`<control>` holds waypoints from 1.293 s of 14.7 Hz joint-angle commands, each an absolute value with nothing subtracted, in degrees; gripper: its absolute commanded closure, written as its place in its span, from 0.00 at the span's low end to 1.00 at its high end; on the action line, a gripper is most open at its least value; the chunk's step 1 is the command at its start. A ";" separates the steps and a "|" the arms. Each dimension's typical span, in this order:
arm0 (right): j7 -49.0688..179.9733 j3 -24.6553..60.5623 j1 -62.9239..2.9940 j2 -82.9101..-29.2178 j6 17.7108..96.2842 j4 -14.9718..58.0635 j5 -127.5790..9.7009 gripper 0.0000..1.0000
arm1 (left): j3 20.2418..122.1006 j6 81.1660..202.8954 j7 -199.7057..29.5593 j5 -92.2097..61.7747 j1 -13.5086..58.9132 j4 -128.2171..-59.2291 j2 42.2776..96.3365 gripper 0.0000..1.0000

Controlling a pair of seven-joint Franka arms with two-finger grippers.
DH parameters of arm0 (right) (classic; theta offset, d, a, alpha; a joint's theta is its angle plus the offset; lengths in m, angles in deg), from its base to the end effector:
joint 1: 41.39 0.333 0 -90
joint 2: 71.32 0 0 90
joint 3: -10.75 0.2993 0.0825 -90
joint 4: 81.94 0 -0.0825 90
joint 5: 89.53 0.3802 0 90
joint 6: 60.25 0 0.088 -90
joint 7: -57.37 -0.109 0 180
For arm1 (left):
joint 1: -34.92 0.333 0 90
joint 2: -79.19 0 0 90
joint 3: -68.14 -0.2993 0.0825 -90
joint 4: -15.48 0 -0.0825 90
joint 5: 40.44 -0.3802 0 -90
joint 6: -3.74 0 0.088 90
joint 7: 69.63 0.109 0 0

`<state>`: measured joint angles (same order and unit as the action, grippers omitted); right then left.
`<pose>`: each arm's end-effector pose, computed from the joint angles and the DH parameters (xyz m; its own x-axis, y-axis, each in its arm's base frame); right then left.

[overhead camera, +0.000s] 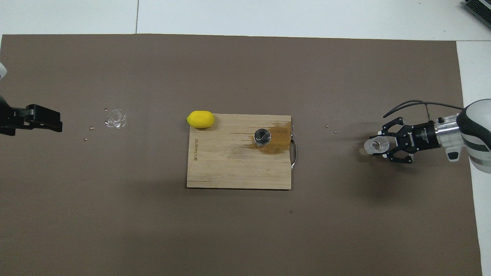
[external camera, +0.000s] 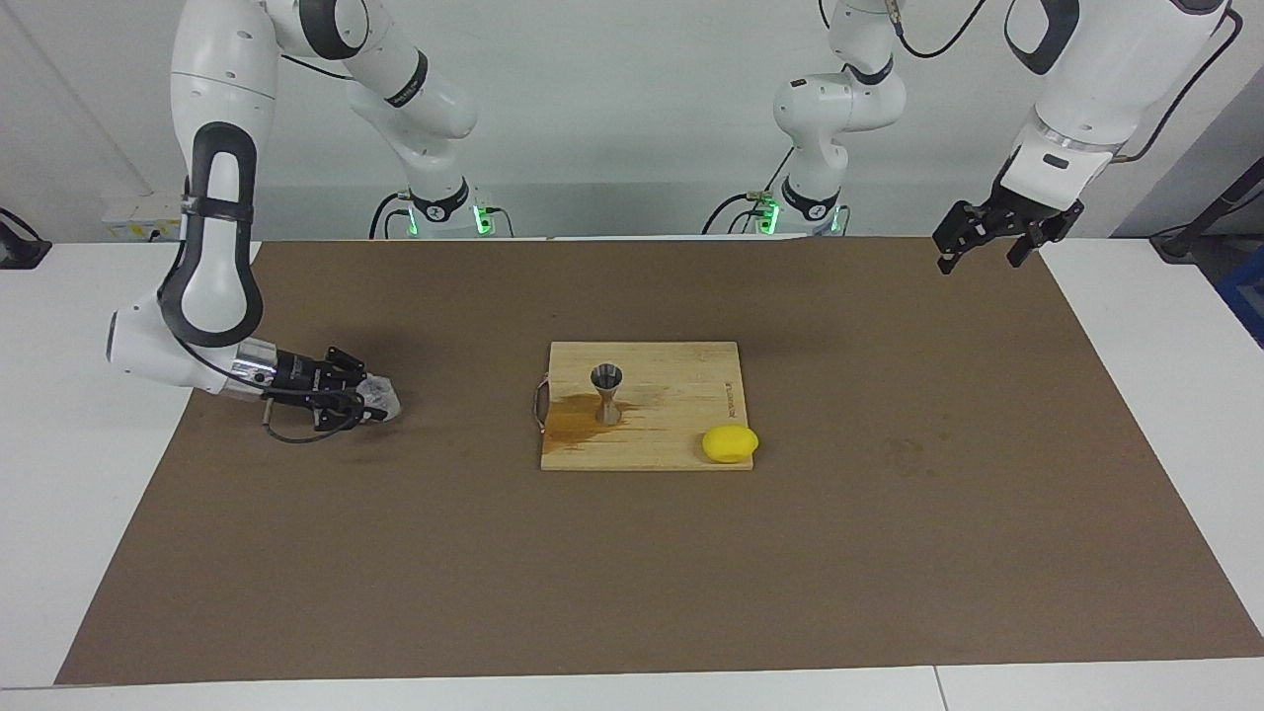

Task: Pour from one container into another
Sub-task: 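Close the right gripper around the small clear plastic cup, then lift the clear cup and carry it over the metal cup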

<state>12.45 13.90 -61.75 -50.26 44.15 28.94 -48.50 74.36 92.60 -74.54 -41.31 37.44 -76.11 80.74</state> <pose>0.5549 -0.1152 0.2693 0.0863 -0.6918 -0.7169 -0.9918 -0.1280 0.0041 0.5393 -0.0340 0.6058 0.9996 0.0215 -0.0191 0.0211 -0.9996 -0.0198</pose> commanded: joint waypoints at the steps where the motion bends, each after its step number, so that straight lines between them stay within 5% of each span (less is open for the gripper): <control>1: 8.08 14.00 -59.59 -53.29 45.13 28.98 -47.16 1.00 | 74.30 91.54 -73.85 -42.02 37.38 -76.90 82.00 0.00; 19: -25.67 14.00 -39.82 -54.71 43.81 13.34 -58.58 1.00 | 77.28 89.08 -73.67 -42.55 38.87 -75.40 81.83 0.00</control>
<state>-21.67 14.01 -41.85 -56.01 44.34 16.50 -55.76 75.83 90.98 -74.47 -41.31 37.67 -76.08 81.22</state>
